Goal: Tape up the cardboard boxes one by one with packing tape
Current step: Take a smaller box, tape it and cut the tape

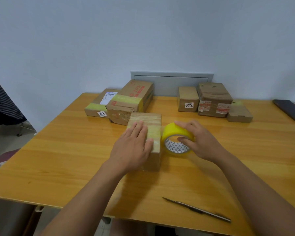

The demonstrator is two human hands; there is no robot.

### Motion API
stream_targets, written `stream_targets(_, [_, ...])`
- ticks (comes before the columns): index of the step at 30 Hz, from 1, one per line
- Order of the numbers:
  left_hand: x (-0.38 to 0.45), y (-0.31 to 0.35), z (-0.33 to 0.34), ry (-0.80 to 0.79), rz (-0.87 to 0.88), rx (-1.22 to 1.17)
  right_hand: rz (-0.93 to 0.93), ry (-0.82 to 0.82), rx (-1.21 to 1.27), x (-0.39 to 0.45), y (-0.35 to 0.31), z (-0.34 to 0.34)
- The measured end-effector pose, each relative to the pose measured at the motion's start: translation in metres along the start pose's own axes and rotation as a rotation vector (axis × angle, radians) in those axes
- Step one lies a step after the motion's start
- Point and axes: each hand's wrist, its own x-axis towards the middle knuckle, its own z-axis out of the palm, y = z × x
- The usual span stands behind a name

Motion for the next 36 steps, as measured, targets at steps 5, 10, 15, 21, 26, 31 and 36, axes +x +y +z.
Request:
stream_targets(5, [0.0, -0.003, 0.002, -0.008, 0.028, 0.015, 0.037, 0.071, -0.022, -0.013, -0.002, 0.007])
stream_targets(10, [0.0, -0.002, 0.002, -0.03, 0.033, 0.042, 0.111, 0.139, -0.013, -0.02, -0.005, 0.02])
stream_targets(15, [-0.001, 0.001, -0.002, -0.072, -0.055, 0.013, 0.204, 0.135, 0.015, -0.024, -0.006, 0.028])
stream_targets(21, [-0.004, 0.005, -0.002, -0.112, -0.086, 0.086, 0.282, 0.13, 0.078, -0.027, -0.006, 0.03])
stream_targets(26, [-0.006, 0.008, 0.001, -0.003, -0.1, 0.137, 0.264, 0.102, 0.088, -0.025, -0.007, 0.025])
stream_targets(31, [-0.006, 0.008, 0.001, 0.061, -0.157, -0.048, 0.212, 0.219, 0.14, -0.016, -0.015, 0.005])
stream_targets(36, [-0.004, 0.023, 0.01, 0.135, -0.164, -0.579, 0.192, 0.368, 0.251, -0.002, -0.031, -0.021])
